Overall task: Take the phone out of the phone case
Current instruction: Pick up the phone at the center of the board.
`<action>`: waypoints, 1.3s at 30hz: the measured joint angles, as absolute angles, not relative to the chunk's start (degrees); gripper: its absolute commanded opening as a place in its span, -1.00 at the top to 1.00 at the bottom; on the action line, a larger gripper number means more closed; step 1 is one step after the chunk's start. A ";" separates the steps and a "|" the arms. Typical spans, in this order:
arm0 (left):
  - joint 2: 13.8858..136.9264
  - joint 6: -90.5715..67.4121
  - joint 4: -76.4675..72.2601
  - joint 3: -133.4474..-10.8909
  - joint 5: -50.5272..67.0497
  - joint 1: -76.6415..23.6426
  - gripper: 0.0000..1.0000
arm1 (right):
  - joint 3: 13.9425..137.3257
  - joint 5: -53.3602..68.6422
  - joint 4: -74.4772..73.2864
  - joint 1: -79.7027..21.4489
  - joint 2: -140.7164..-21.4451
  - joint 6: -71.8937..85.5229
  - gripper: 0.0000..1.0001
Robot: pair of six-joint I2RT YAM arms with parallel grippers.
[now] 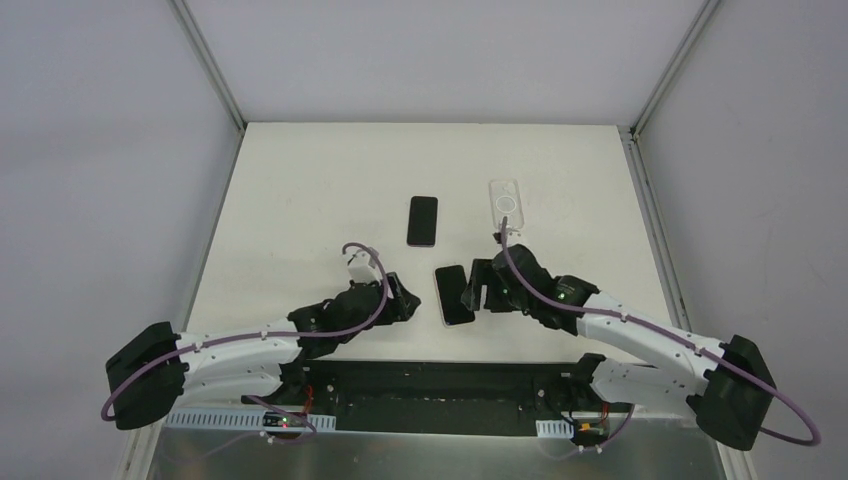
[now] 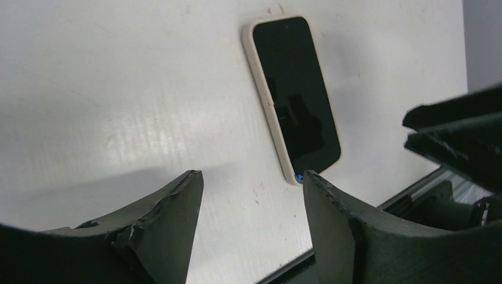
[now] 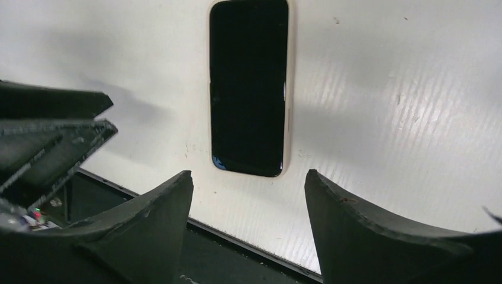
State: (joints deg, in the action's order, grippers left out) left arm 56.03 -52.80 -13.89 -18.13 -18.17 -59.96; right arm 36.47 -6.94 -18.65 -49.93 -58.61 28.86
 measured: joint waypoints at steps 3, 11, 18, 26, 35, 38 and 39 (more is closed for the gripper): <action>52.88 -55.33 -13.72 -14.79 -22.15 -59.96 -0.53 | 39.38 -10.63 -20.88 -53.89 -60.93 25.71 -0.47; 43.27 -59.86 -12.32 -7.84 -28.60 -59.96 -0.83 | 47.03 -11.29 -24.71 -54.81 -75.37 20.01 -0.98; 38.06 -60.01 -12.08 -6.63 -27.90 -59.96 -0.87 | 52.38 -9.23 -25.74 -55.57 -84.18 16.71 -0.99; 37.85 -60.05 -11.07 -5.82 -25.85 -59.96 -0.88 | 58.13 -9.98 -26.44 -55.86 -92.49 14.72 -0.99; 39.33 -60.10 -10.37 -5.82 -24.51 -59.96 -0.89 | 59.31 -12.10 -26.39 -55.61 -96.31 15.05 -0.99; 39.83 -60.10 -10.72 -5.82 -24.49 -59.96 -0.89 | 59.37 -12.45 -26.37 -55.46 -96.90 15.40 -0.99; 39.90 -60.07 -10.81 -5.85 -24.49 -59.96 -0.88 | 59.48 -12.64 -26.37 -55.35 -97.21 15.57 -0.99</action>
State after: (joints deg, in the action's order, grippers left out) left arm 39.90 -60.07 -10.81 -5.85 -24.49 -59.96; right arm 59.48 -12.64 -26.37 -55.35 -97.21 15.57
